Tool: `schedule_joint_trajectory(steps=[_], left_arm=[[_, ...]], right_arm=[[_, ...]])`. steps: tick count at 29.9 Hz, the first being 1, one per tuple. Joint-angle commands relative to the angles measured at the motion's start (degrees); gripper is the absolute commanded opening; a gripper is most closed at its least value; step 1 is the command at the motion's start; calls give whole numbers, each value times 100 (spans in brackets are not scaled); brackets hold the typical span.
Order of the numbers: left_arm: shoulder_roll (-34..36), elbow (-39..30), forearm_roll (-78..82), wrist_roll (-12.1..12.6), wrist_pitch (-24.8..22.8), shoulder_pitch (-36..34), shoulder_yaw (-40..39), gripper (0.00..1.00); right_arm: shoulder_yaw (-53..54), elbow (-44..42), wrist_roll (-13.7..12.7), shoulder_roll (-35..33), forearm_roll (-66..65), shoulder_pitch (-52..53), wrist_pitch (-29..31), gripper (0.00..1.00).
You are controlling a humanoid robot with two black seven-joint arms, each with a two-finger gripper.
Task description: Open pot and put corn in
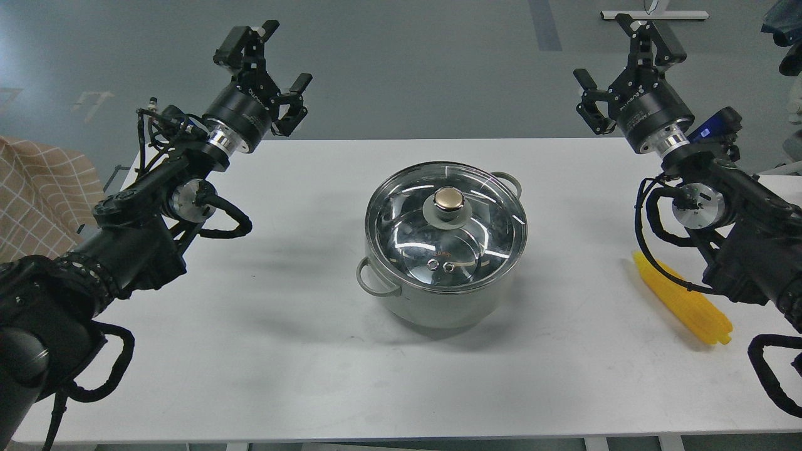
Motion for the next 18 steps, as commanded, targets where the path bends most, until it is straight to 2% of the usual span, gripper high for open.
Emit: schedule_joint_trajectory(steps=[1,7,18], left_arm=[[51,-42,-17,-1,4,16,-28,98],[33,-42,-8,-1,4,-28,-19,98],[-28,-42,-43,-1,4,78,-10,98]], right_arm=[[-4,-8,0,59,-9,7,-15,98],[-22,-148,0,69,-9,104,3,98],[-637,-1150,0,437,-27,517,17,98]])
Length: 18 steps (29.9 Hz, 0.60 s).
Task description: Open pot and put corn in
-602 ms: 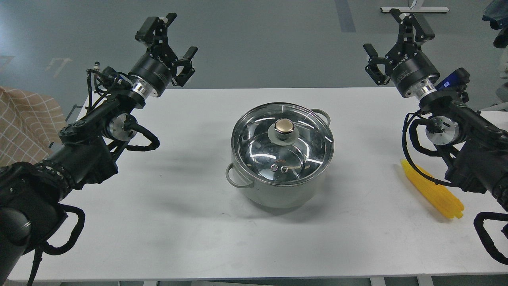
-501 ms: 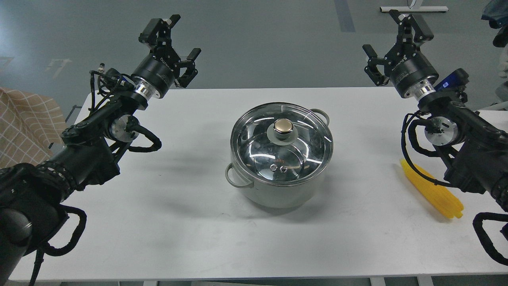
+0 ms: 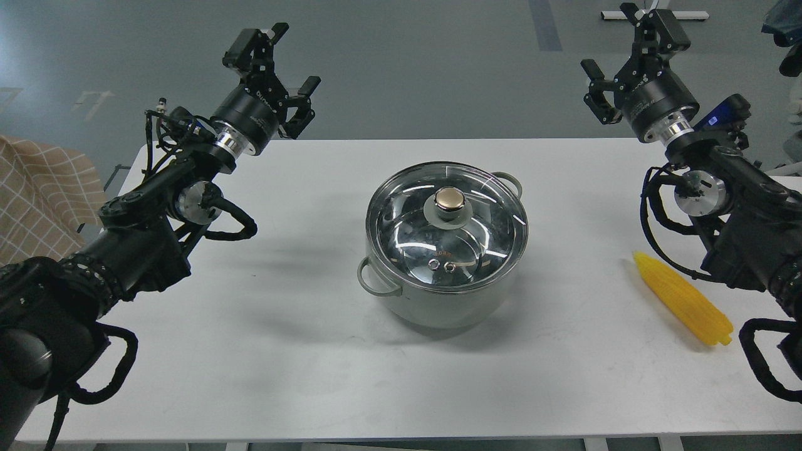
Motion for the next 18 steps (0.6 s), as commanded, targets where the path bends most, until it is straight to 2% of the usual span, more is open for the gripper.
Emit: schedule_joint_trajectory(steps=[1,5,10,18], left_arm=[[-4,-8,-100,0,0,76,-56,98],[5,-78,-407,0,0,199,-56,98],[66,-158,-610,0,0,226,14,98],[-320,-114,-619,0,0,217,50,98]], right_arm=[[-277,-248,0,162,-1,96,-2,98],[-330,-1257,0,802,17,210,-2,98],[-339,-2110,0,927,8,202,-2,98],[-339,-2226,0,927,8,184,-2,98]])
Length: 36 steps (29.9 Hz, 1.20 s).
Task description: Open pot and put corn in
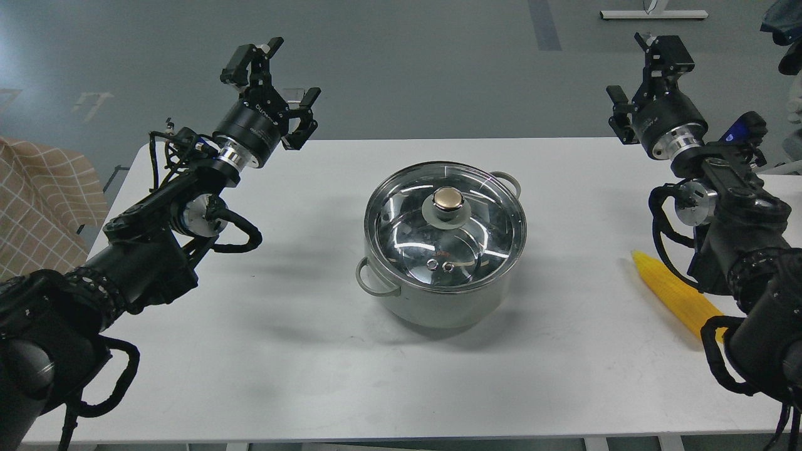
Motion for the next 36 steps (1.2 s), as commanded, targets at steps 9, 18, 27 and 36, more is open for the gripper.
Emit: schedule_joint_trajectory(steps=[9,18,27,36], left_arm=[[-153,327,5,0,-1,-244,-80,98],[260,3,-3,0,-1,-367,-246,98],[646,-409,14,0,-1,-306,-485,98],[893,-885,14,0,-1,-166,-476,98]], right_arm=[[-9,20,0,-1,3,19,1,98],[-9,187,0,-1,12,203,1,98],[-411,1390,0,-396,-49,335,1,99],[-642,1550,0,-396,-41,335,1,99]])
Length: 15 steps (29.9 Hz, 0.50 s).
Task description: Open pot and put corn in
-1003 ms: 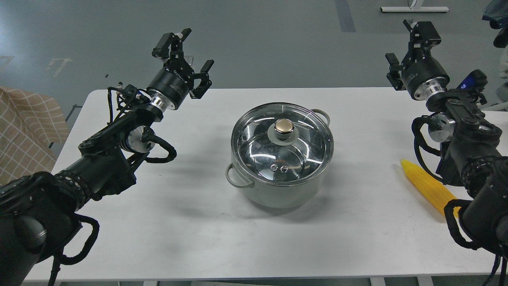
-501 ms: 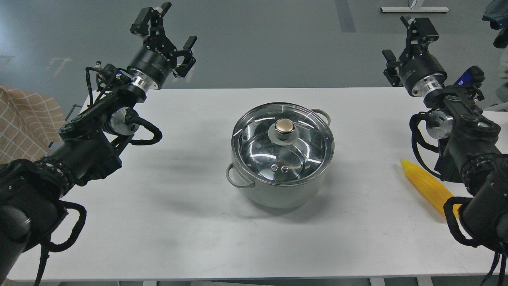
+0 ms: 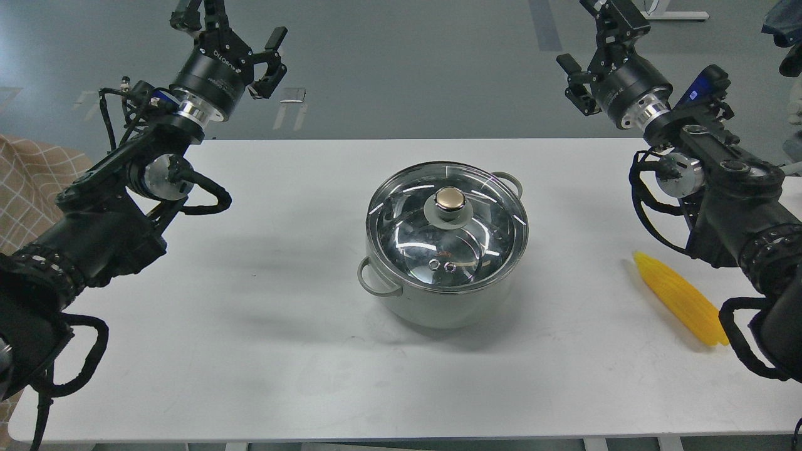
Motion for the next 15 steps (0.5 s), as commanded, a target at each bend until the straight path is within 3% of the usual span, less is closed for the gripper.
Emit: schedule_joint_trajectory(steps=[1,15], left_arm=[[40,-227,9,0,0,136,9,98],[31,-351,62,0,0,338,-9,98]], right_arm=[[1,16,0,8,8,0,-2,99],[72,-1,0,-71,52,-53,-2,98]])
